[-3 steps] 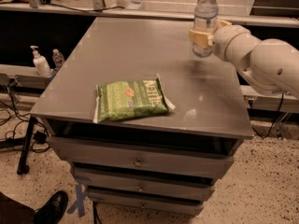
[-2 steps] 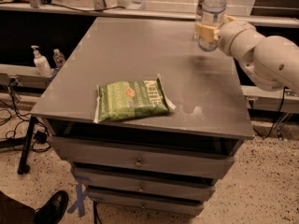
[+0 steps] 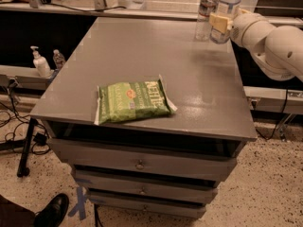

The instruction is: Move blue plastic bottle near water bottle

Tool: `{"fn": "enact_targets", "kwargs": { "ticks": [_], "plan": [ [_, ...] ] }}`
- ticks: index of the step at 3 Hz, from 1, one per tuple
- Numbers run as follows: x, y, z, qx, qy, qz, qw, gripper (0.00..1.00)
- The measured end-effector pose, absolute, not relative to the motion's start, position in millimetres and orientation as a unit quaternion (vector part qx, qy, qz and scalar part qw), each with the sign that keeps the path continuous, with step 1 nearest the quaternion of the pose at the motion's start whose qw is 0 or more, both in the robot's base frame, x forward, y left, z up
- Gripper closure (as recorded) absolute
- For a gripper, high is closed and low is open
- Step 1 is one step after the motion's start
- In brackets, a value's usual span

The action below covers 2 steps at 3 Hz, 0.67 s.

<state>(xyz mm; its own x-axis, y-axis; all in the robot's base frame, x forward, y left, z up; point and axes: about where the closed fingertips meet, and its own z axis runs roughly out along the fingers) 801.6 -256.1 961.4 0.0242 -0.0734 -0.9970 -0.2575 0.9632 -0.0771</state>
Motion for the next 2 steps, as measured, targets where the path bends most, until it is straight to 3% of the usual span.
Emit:
{"fn": "enact_targets", "kwargs": {
  "ticks": [2],
  "plan": [
    [809.7, -286.1, 939.3, -0.094, 0.719, 0.084, 0.683, 1.00]
  ]
}}
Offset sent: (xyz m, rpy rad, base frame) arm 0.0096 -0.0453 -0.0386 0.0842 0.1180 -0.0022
